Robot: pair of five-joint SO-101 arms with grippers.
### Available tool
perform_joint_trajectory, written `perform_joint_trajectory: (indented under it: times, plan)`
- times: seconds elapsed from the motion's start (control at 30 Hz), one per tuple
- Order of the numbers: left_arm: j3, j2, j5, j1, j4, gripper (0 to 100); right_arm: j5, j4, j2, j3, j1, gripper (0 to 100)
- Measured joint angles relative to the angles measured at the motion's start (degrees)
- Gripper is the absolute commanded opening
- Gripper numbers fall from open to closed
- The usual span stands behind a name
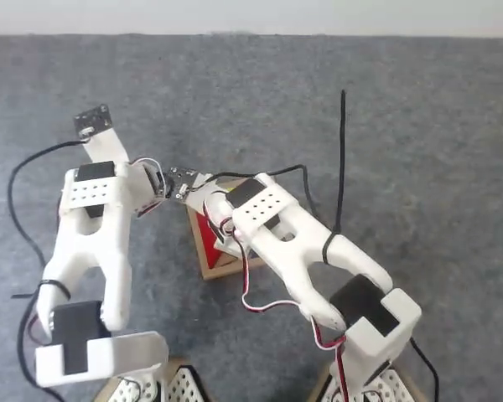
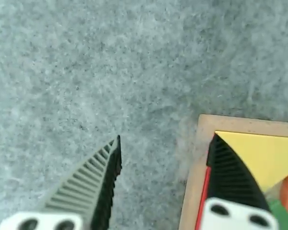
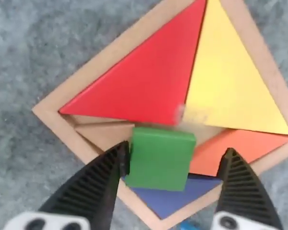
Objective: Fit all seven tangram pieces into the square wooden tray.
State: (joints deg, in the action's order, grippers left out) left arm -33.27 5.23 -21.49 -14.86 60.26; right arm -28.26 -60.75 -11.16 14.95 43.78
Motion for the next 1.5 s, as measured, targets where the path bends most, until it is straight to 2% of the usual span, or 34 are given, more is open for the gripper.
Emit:
perform_joint_trajectory:
  times: [0.23,0.43,0.5,0.6,0.7,0.8,0.9,1.27,1.4,1.5]
  plan:
    - [0.0,0.0,0.0,0.0,0.0,27,-1.8,-1.0,2.4,0.1,-4.2,28.4]
    - [0.0,0.0,0.0,0.0,0.0,27,-3.1,-2.5,10.8,2.8,-4.1,27.2]
    - [0.0,0.0,0.0,0.0,0.0,27,-3.1,-1.7,13.0,4.7,-5.0,19.9]
    - [0.0,0.0,0.0,0.0,0.0,27,-3.1,3.8,13.8,8.4,-7.2,0.8]
    - [0.0,0.0,0.0,0.0,0.0,27,-3.1,9.6,12.2,10.4,-8.4,4.7]
    - [0.0,0.0,0.0,0.0,0.0,27,-3.3,12.8,8.8,10.5,-8.4,0.6]
    - [0.0,0.0,0.0,0.0,0.0,27,-3.3,12.9,8.1,10.9,-8.2,0.8]
    - [0.0,0.0,0.0,0.0,0.0,27,-3.3,10.6,5.9,11.6,1.5,0.7]
    - [0.0,0.0,0.0,0.0,0.0,27,-3.3,9.7,8.0,11.6,0.4,0.7]
    - [0.0,0.0,0.0,0.0,0.0,27,-3.3,8.8,14.4,11.9,-3.3,0.7]
